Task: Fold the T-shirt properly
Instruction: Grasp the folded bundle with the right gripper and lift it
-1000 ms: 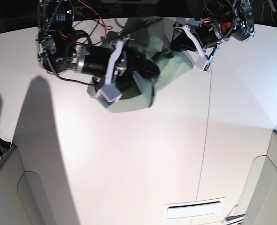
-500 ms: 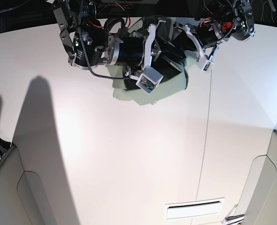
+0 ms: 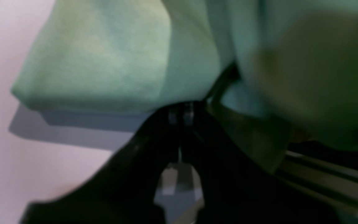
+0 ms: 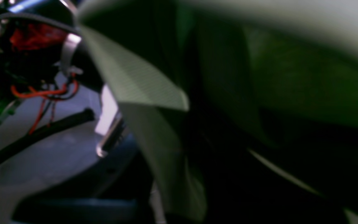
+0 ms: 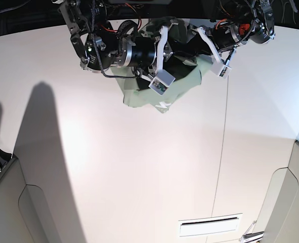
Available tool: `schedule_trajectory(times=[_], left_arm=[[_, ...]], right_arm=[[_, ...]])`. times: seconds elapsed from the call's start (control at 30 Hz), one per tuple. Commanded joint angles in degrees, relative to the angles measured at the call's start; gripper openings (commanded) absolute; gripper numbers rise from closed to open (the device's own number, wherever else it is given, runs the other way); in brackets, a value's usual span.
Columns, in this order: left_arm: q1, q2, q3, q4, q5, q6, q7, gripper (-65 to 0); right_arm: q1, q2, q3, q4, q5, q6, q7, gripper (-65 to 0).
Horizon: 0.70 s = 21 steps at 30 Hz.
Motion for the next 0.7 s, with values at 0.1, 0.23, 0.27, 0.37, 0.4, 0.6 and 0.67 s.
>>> schedule_trajectory(times=[0.1,0.23,0.27,0.37,0.4,0.6,0.67], left_arm=[[-0.09,-0.2,-0.39,4.7,-1.57,-0.2,0.09,-65.0],[-0.04,-0.2,-2.62,9.27,-1.55,-0.17,0.28,-65.0],[0.11,-0.2,-3.54,10.36,-1.55,-0.17,0.28,-65.0],[0.26,-0.2,-6.99,12.87,-1.55,-0.17,0.37,-65.0],[0.24,-0.2,-8.31,13.55,-1.6,-0.15,0.46,-65.0],[0.24,-0.2,-17.44,15.82,-4.55,-0.15,0.46,-65.0],[0.24,-0.2,-20.2,15.82,-7.06,-0.13,0.5,-65.0]], right_arm=[[0.63,-0.46,-0.13,0.68,2.25,0.44,1.38,-65.0],[0.76,-1.31,-0.13,0.7,2.25,0.42,1.51,-65.0],[0.76,-1.62,-0.13,0.7,2.36,0.42,1.51,-65.0],[0.76,-2.58,-0.13,0.7,3.1,0.42,1.46,-65.0],[0.76,-2.8,-0.13,0.7,3.65,0.42,1.46,-65.0],[0.76,-5.14,-0.13,0.7,3.89,0.42,1.29,-65.0],[0.74,-6.03,-0.15,0.68,3.63,-0.11,1.27,-65.0]])
